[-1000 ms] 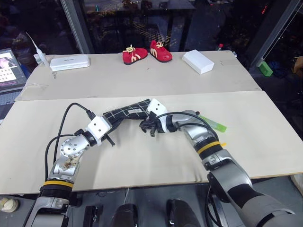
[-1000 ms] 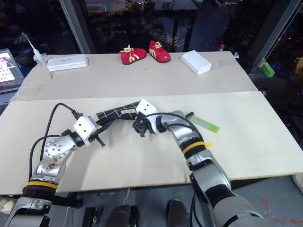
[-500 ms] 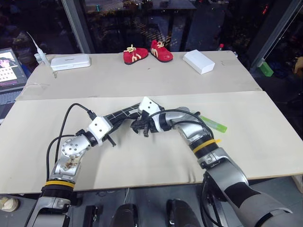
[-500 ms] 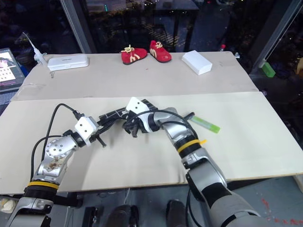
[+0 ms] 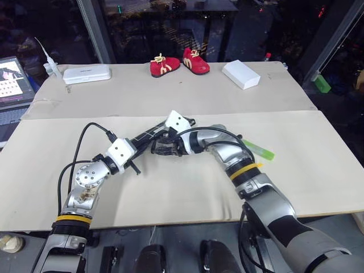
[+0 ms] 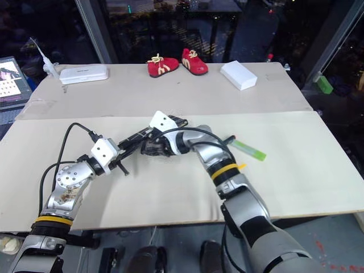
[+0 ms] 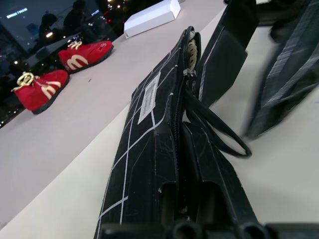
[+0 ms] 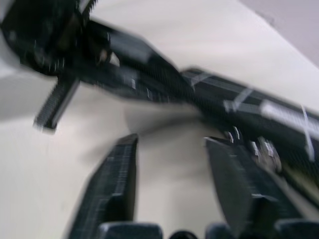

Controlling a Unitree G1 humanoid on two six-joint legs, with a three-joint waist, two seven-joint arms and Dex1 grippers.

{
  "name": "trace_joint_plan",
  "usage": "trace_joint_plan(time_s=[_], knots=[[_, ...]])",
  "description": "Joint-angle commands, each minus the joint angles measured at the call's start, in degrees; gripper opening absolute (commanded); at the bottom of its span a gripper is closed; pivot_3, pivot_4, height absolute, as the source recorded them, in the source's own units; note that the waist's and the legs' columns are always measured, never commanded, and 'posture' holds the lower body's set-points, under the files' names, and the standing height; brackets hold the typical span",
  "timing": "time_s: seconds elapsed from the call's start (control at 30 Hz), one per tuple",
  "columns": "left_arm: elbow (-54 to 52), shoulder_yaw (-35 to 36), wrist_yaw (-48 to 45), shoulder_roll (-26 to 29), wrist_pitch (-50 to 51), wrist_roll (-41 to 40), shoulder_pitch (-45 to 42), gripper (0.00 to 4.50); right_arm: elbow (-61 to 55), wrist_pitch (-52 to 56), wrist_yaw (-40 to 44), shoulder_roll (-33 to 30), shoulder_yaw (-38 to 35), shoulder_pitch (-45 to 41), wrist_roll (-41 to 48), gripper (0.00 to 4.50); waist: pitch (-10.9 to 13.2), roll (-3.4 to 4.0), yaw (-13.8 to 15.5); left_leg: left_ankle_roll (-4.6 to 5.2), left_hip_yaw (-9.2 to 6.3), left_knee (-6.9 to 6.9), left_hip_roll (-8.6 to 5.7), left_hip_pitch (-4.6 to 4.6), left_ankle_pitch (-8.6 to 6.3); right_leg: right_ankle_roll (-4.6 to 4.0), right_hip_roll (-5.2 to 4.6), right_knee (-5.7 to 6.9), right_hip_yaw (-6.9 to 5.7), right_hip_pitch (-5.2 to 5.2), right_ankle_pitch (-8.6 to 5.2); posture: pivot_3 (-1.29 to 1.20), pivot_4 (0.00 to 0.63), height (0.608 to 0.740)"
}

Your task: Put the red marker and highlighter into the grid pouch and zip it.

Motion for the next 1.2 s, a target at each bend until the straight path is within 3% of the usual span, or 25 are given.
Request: trace_joint_plan(time_s=[0.03,0.07,0.17,0.27,0.4,0.53,0.73,1.2], knots=[[-3.2,1.8,-0.9,0.6,-0.2,-1.9,0.2,0.0,-10.2,6.5,2.8,-4.1,-3.5,3.2,4.6,3.95,0.0,0.0,0.2,0.0,0.01,0.0,0.0,0.0,0.0,0.0,0.0,0.0,0.0,-0.01,0.0,0.0,0.15,0.74],[-3.5,1.9,-1.2,0.7,-0.2,-2.3,0.4,0.0,-13.8,9.0,4.3,-5.9,-4.2,4.9,6.5,4.23,0.0,0.0,0.4,0.0,-0.02,0.0,0.02,-0.01,0.0,0.0,0.01,0.0,-0.02,-0.01,0.0,0.0,0.15,0.74],[-4.7,2.8,-3.1,1.2,-0.1,-4.6,1.0,0.0,-27.9,12.8,10.3,-14.8,-6.9,12.4,12.0,4.23,0.0,0.0,1.0,0.02,-0.03,0.0,0.02,-0.01,-0.01,0.0,0.01,-0.01,-0.02,-0.01,0.0,0.0,0.15,0.74],[-6.0,3.5,-4.9,1.2,0.5,-7.0,1.6,0.0,-34.4,12.4,10.9,-20.7,-9.6,16.5,14.2,4.23,0.0,-0.01,1.1,0.06,-0.08,0.01,0.0,0.0,-0.04,0.0,-0.01,-0.12,-0.03,0.01,0.0,0.0,0.15,0.74],[-8.4,4.4,-8.7,2.4,0.7,-10.1,3.4,0.0,-29.6,5.1,5.6,-30.2,-17.0,18.3,10.0,4.23,0.0,-0.03,0.9,0.06,0.01,0.05,0.0,0.27,-0.04,-0.01,0.03,-0.19,0.06,0.14,0.0,0.0,0.15,0.74],[-9.1,5.0,-9.1,3.1,1.1,-10.3,4.4,0.0,-21.2,-0.6,3.2,-35.2,-19.3,19.2,7.9,4.23,0.0,-0.04,0.9,0.06,0.08,0.05,-0.02,0.33,-0.04,-0.01,0.04,-0.2,0.1,0.17,-0.01,0.0,0.15,0.74],[-10.2,5.4,-9.4,3.4,1.8,-10.7,5.3,0.0,-10.4,-4.8,0.0,-36.7,-19.6,20.2,5.2,4.23,0.0,-0.06,0.9,0.06,0.14,0.04,0.0,0.33,-0.03,-0.01,0.07,-0.21,0.17,0.16,-0.01,0.0,0.15,0.74],[-9.2,6.1,-12.9,3.5,3.4,-12.6,5.5,0.0,12.9,-12.8,-4.0,-32.2,-16.7,13.1,0.8,4.23,0.0,-0.06,0.8,0.06,0.2,0.04,-0.01,0.33,-0.03,-0.01,0.07,-0.24,0.22,0.17,-0.01,0.0,0.15,0.74]])
